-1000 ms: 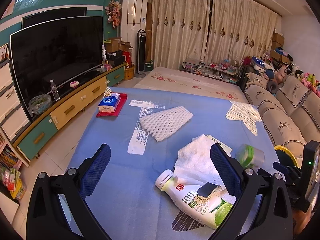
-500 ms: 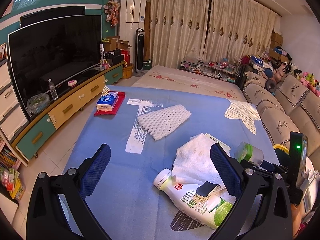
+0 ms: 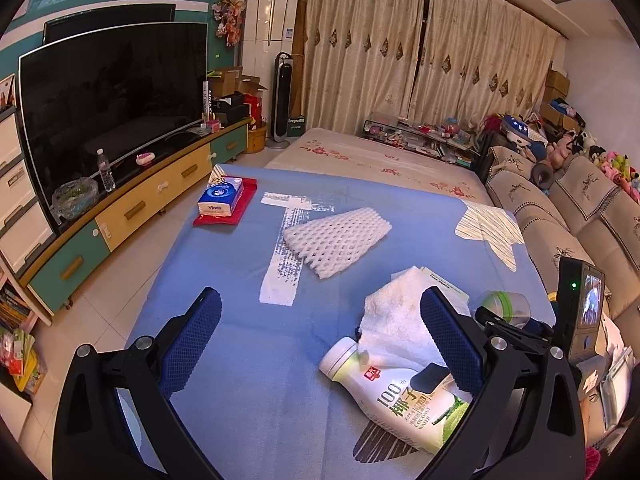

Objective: Collect trash
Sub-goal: 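Grasp the clear jar with green lid with the right tool, then carry the jar over the bin and open the right tool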

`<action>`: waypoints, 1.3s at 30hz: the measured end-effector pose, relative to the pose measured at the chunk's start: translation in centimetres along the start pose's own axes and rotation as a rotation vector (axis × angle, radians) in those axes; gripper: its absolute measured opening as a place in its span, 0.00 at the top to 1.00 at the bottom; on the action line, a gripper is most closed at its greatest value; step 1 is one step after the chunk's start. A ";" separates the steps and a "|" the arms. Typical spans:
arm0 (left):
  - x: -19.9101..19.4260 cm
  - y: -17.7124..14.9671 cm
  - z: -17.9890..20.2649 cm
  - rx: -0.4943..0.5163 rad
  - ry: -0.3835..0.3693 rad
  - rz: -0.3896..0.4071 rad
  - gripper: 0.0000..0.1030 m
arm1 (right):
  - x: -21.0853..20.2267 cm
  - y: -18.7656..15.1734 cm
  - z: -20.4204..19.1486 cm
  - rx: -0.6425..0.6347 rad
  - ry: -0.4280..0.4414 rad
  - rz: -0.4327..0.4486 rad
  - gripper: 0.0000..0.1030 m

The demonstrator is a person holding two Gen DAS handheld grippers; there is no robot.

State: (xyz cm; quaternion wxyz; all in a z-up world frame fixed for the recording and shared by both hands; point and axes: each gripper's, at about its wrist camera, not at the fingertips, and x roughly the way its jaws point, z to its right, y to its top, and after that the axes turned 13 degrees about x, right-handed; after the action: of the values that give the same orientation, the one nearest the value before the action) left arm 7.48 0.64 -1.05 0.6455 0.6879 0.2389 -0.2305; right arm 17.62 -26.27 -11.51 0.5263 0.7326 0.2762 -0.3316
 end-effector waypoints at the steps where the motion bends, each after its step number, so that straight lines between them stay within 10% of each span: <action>1: 0.1 0.0 -0.1 -0.004 -0.002 -0.001 0.05 | -0.1 0.0 0.0 -0.005 0.000 0.003 0.34; 16: 0.5 0.3 0.8 0.021 -0.008 -0.007 0.05 | -4.4 0.9 4.5 -0.005 0.010 0.075 0.34; 39: 0.9 1.1 6.3 0.109 -0.020 -0.025 0.05 | -1.4 4.2 24.7 0.250 -0.214 0.018 0.34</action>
State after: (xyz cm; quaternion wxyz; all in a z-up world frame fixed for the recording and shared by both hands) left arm 8.84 -5.64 -1.12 0.6065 0.7167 0.2280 -0.2581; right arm 15.05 -51.16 -13.53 0.4605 0.7551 0.1688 -0.4350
